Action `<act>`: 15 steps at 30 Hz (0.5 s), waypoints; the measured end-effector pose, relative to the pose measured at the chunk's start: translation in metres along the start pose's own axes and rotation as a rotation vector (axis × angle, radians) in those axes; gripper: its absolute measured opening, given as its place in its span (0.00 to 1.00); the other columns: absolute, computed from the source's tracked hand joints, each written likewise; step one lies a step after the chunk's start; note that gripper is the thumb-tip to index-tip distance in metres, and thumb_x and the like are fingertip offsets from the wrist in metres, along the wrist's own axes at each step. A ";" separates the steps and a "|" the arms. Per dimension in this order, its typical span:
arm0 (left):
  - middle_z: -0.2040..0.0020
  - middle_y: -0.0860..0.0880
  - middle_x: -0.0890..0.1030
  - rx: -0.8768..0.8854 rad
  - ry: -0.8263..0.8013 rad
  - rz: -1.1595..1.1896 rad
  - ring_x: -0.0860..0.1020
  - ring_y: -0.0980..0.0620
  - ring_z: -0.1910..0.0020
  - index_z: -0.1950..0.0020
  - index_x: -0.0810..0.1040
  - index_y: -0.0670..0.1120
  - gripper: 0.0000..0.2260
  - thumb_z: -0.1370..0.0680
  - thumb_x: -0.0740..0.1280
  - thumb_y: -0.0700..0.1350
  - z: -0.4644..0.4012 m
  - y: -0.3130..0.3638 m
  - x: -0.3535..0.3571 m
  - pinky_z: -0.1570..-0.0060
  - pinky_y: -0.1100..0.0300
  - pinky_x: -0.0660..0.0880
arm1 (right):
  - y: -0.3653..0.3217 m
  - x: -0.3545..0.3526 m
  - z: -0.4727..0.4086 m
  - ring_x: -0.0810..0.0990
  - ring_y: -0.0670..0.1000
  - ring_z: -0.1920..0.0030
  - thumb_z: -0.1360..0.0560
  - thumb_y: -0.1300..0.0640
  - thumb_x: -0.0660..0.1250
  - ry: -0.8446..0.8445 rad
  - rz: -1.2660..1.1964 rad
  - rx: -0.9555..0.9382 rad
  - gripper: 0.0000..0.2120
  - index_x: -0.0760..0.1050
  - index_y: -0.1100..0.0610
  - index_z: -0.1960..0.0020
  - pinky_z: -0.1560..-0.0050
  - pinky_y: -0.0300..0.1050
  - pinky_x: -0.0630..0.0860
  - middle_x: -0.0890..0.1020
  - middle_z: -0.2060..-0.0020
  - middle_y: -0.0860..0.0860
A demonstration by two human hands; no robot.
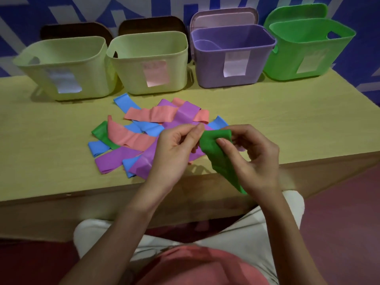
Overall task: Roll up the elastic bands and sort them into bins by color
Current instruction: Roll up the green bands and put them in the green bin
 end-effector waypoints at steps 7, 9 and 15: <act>0.73 0.46 0.65 0.051 0.038 -0.122 0.64 0.58 0.71 0.69 0.69 0.41 0.18 0.21 0.61 0.46 0.012 -0.008 -0.017 0.70 0.63 0.62 | 0.004 0.020 0.005 0.74 0.48 0.67 0.28 0.61 0.71 -0.025 -0.103 0.051 0.05 0.75 0.57 0.58 0.63 0.41 0.74 0.78 0.67 0.54; 0.71 0.46 0.73 0.042 0.047 -0.080 0.70 0.58 0.69 0.64 0.77 0.42 0.13 0.22 0.63 0.46 0.015 -0.008 -0.022 0.67 0.64 0.66 | 0.003 0.024 0.006 0.75 0.45 0.66 0.28 0.62 0.70 -0.039 -0.142 0.084 0.07 0.75 0.52 0.59 0.62 0.38 0.74 0.79 0.67 0.51; 0.61 0.48 0.82 0.014 0.034 -0.041 0.78 0.53 0.61 0.57 0.81 0.51 0.04 0.28 0.70 0.42 0.020 -0.007 -0.035 0.58 0.61 0.76 | 0.005 0.032 0.007 0.77 0.46 0.65 0.29 0.61 0.71 -0.058 -0.216 0.175 0.07 0.75 0.50 0.60 0.62 0.37 0.75 0.80 0.67 0.49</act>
Point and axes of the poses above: each hand's wrist, its own z-axis away from the middle knuckle, its own x-axis out of the palm, y = z × x, the point moved 1 cm from there along -z, towards the middle knuckle
